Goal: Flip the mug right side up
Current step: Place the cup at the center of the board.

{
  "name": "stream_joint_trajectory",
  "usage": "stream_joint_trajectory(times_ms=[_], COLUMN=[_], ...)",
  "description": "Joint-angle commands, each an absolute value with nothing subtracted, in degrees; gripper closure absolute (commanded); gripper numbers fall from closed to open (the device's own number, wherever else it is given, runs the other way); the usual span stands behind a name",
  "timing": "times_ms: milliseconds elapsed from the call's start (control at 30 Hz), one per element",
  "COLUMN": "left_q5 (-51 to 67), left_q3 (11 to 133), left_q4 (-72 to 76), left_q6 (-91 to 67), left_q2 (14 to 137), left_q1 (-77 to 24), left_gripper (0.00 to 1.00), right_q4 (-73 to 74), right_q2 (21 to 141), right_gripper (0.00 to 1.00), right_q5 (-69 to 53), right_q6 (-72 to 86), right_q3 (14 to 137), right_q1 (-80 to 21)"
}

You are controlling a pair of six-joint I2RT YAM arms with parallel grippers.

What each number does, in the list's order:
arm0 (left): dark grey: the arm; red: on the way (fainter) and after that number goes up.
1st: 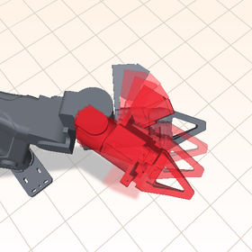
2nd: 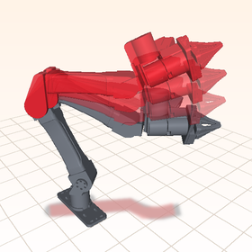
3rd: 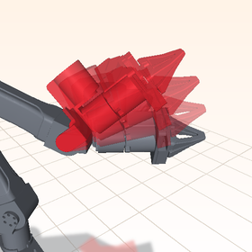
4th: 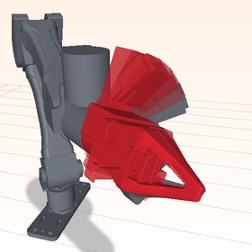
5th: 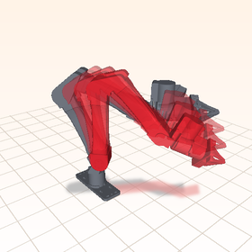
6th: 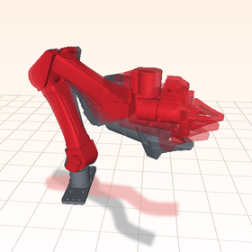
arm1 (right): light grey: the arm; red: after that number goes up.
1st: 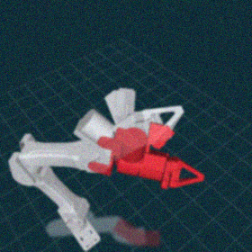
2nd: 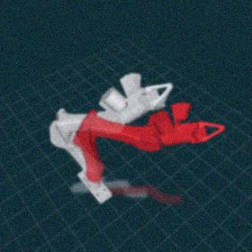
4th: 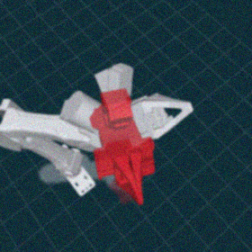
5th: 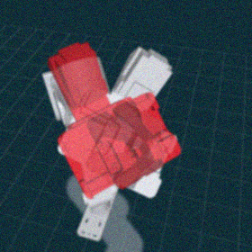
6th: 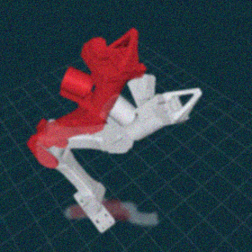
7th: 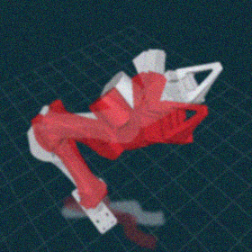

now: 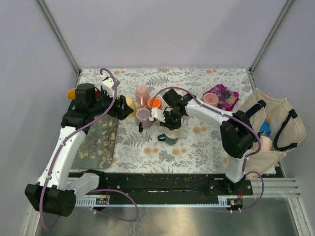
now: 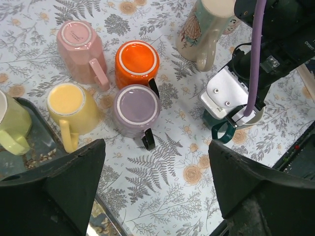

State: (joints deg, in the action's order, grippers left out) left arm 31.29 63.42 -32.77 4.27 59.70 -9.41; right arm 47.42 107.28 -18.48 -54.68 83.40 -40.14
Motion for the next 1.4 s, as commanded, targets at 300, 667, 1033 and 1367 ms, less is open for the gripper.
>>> stream_joint_trajectory(times_ms=[300,667,1033,1367], left_q5=[37.0,45.3,41.2,35.0], left_q3=[66.8,68.6,64.7,68.5], left_q4=[-27.6,-29.1,-34.3,-37.8], left_q6=[4.1,14.9,39.6,37.8], left_q2=[62.2,65.2,72.1,84.8], left_q1=[-9.1,-9.9,-29.0,-33.0], left_gripper=[0.13,0.13,0.13,0.17], right_q4=[47.5,49.8,48.5,31.9], right_q2=[104.2,84.1,65.2,59.2], right_gripper=[0.62,0.34,0.18,0.15], right_q5=[-19.6,-18.2,-4.7,-12.8], right_q6=[-52.0,-39.2,-30.5,-21.0], right_q3=[85.5,83.7,74.8,66.0], right_q1=[-40.8,-40.0,-33.2,-28.4])
